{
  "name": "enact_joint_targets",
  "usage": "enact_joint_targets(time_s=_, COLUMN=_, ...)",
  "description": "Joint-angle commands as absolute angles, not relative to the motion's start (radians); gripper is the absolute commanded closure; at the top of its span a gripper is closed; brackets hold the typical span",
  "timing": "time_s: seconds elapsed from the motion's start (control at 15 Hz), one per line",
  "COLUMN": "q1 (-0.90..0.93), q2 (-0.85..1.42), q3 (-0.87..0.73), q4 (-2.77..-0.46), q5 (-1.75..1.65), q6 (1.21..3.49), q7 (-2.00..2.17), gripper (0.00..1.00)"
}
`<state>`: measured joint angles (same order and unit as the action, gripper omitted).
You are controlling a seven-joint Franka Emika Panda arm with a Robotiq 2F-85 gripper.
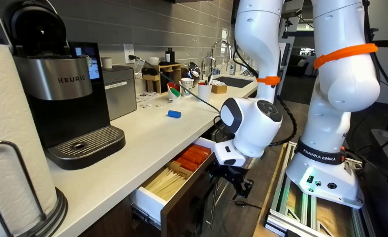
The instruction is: Open the first top drawer
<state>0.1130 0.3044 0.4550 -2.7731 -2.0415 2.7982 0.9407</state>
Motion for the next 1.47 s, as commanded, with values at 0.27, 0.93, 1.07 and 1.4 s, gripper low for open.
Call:
enact_joint_targets(time_s=0.27, q1=0.111, q2=0.149, q3=0.255, q4=-2.754, q5=-2.136, q6=3.061, q7=0.962, gripper=0.00)
enact_joint_targets(time_s=0.93, q1=0.159, q2=0.081, q3=0.419, q4=-2.745, q5=-2.375, q6=3.223, q7=1.209, gripper=0.00)
enact_joint_targets(time_s=1.07, q1=0.156, q2=-0.024, q3=0.402, q4=-2.776, q5=-2.402, q6=3.273, q7=1.251, gripper=0.00)
enact_joint_targets(time_s=1.4, q1=0.144, q2=-0.150, q3=0.369, q4=-2.774, q5=-2.464, q6=3.197, q7=1.325, gripper=0.00)
